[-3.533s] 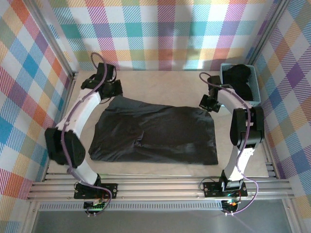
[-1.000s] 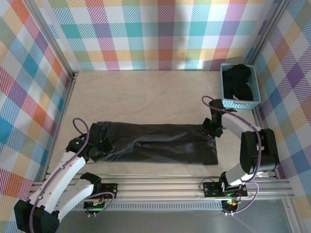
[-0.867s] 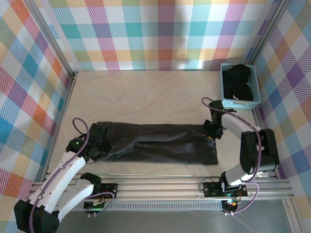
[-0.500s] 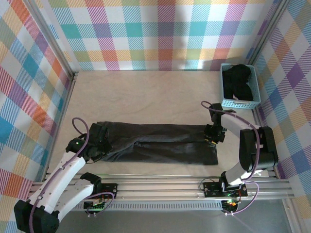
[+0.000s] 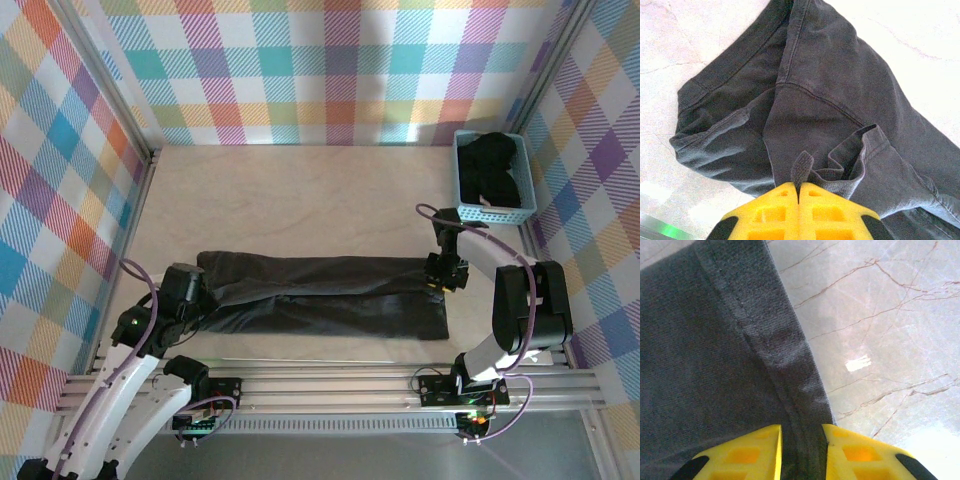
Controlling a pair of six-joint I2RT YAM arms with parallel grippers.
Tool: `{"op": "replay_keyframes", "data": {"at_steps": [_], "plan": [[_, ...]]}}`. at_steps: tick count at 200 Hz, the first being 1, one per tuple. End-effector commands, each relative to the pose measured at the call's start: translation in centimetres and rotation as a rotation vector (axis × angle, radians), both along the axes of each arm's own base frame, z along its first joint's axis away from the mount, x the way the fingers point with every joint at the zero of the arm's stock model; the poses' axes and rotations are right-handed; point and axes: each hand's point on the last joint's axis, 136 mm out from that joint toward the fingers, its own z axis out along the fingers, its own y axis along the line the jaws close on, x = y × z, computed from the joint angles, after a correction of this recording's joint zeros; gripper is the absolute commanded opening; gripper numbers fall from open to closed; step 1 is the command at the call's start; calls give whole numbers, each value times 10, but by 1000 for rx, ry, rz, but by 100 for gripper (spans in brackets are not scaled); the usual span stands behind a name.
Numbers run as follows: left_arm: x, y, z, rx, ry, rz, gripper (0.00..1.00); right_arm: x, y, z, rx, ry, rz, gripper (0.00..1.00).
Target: Fold and stack the t-shirts
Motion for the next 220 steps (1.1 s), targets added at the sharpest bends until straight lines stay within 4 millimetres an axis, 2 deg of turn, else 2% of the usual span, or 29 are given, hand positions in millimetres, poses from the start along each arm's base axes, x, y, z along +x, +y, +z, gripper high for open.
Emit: {"op": "replay_keyframes", "data": {"at_steps": [1, 12, 27, 68, 75, 87, 103, 105, 118, 133, 143, 158, 173, 184, 199, 220], "plan": [[-10, 14, 8, 47, 16, 51, 0, 2, -6, 3, -30, 16, 4, 26], [-13, 20, 9, 69, 17, 70, 0, 4, -7, 4, -31, 10, 5, 26], [-12, 15, 5, 45, 23, 65, 0, 5, -6, 5, -29, 7, 2, 26], [-18, 0, -33, -46, 134, 86, 0, 9, -6, 6, -32, 1, 1, 26], [-19, -1, -36, -56, 140, 98, 9, 9, -7, 7, -35, 0, -2, 26], [-18, 0, -33, -64, 116, 108, 33, 10, -8, 8, -42, -6, -2, 26], [-13, 7, -13, -50, 33, 122, 55, 13, -10, 14, -55, -27, -8, 27], [-12, 8, -11, -45, 25, 122, 61, 13, -11, 15, -58, -31, -8, 27], [-2, 14, 14, -8, -39, 123, 68, 17, -11, 24, -53, -73, -8, 27], [15, 15, 25, 17, -12, 115, 68, 22, -10, 37, -46, -134, -4, 27], [32, 11, 22, -2, 37, 93, 68, 25, -8, 46, -34, -177, 6, 27], [63, 16, 16, -19, 83, 90, 66, 29, 3, 58, 18, -236, 40, 28], [96, 25, 4, -70, 96, 102, 62, 34, 25, 64, 135, -279, 94, 29], [115, 34, -13, -95, 143, 115, 56, 35, 36, 63, 197, -277, 113, 30], [131, 45, -35, -113, 220, 133, 50, 35, 49, 58, 269, -242, 138, 31], [150, 44, -54, -146, 233, 114, 43, 35, 57, 47, 309, -177, 134, 31]]}}
